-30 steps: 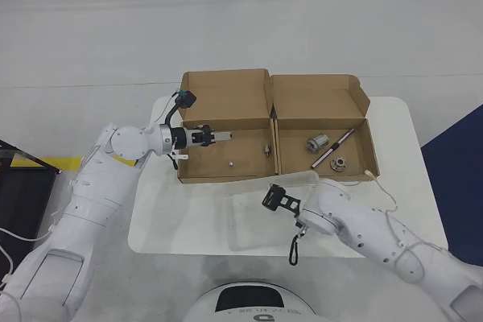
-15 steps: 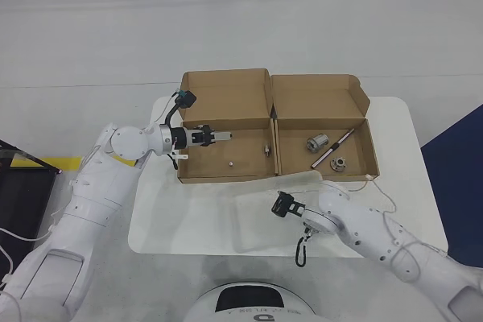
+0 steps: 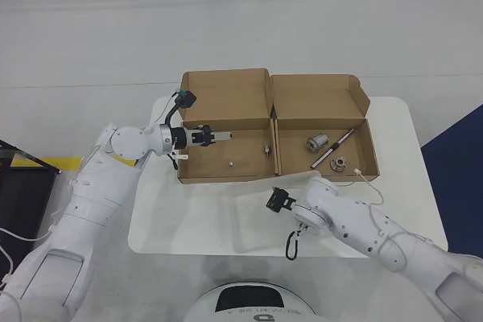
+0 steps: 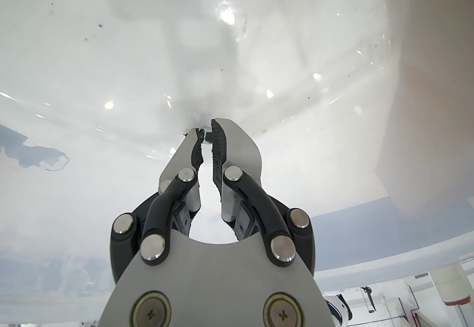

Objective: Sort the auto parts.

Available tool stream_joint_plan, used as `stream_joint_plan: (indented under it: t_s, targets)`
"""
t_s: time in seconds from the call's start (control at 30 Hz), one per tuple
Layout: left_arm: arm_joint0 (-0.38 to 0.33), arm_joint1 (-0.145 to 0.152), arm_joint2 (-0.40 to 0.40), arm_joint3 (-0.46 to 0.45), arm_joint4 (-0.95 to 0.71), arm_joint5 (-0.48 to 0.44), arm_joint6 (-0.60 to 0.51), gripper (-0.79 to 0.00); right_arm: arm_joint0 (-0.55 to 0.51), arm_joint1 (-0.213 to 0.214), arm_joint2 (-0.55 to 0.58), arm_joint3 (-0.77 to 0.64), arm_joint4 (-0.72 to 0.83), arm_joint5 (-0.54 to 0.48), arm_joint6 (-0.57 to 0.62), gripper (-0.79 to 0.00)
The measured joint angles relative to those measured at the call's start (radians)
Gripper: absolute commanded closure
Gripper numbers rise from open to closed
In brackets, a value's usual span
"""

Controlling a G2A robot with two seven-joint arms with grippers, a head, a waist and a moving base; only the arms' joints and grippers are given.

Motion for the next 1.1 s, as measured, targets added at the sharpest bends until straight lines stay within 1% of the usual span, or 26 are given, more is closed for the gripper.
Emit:
stream_joint_plan:
  t_s: [0.13, 0.23, 0.33, 0.43, 0.5, 0.53, 0.63, 0.67, 0.73, 0.77, 0.83, 0.93, 1.0, 1.1]
  targets:
    - [0.000, 0.000, 0.000, 0.000, 0.000, 0.000, 0.000, -0.785, -0.034, 0.021, 0.046, -0.090, -0.032, 0.019, -0.029, 0.000]
    - [0.000, 0.000, 0.000, 0.000, 0.000, 0.000, 0.000, -0.785, -0.094, 0.052, 0.112, -0.187, -0.076, 0.042, -0.107, 0.000]
    - [0.000, 0.000, 0.000, 0.000, 0.000, 0.000, 0.000, -0.785, -0.182, 0.093, 0.213, -0.294, -0.107, 0.070, -0.237, 0.000]
    - [0.000, 0.000, 0.000, 0.000, 0.000, 0.000, 0.000, -0.785, -0.299, 0.137, 0.352, -0.381, -0.081, 0.066, -0.422, 0.000]
    - [0.000, 0.000, 0.000, 0.000, 0.000, 0.000, 0.000, -0.785, -0.392, 0.166, 0.462, -0.417, -0.039, 0.023, -0.569, 0.000]
    - [0.000, 0.000, 0.000, 0.000, 0.000, 0.000, 0.000, -0.785, -0.446, 0.181, 0.527, -0.425, -0.007, -0.013, -0.655, 0.000]
    - [0.000, 0.000, 0.000, 0.000, 0.000, 0.000, 0.000, -0.785, -0.567, 0.210, 0.679, -0.416, 0.071, -0.123, -0.847, 0.000]
    - [0.000, 0.000, 0.000, 0.000, 0.000, 0.000, 0.000, -0.785, -0.618, 0.220, 0.744, -0.405, 0.104, -0.179, -0.928, 0.000]
    - [0.000, 0.000, 0.000, 0.000, 0.000, 0.000, 0.000, -0.785, -0.689, 0.233, 0.838, -0.385, 0.148, -0.267, -1.041, 0.000]
    - [0.000, 0.000, 0.000, 0.000, 0.000, 0.000, 0.000, -0.785, -0.732, 0.239, 0.895, -0.373, 0.170, -0.328, -1.105, 0.000]
    - [0.000, 0.000, 0.000, 0.000, 0.000, 0.000, 0.000, -0.785, -0.794, 0.247, 0.982, -0.349, 0.200, -0.429, -1.196, 0.000]
    - [0.000, 0.000, 0.000, 0.000, 0.000, 0.000, 0.000, -0.785, -0.856, 0.253, 1.074, -0.323, 0.231, -0.550, -1.277, 0.000]
    - [0.000, 0.000, 0.000, 0.000, 0.000, 0.000, 0.000, -0.785, -0.879, 0.254, 1.107, -0.312, 0.245, -0.604, -1.301, 0.000]
    - [0.000, 0.000, 0.000, 0.000, 0.000, 0.000, 0.000, -0.785, -0.881, 0.254, 1.109, -0.311, 0.246, -0.608, -1.303, 0.000]
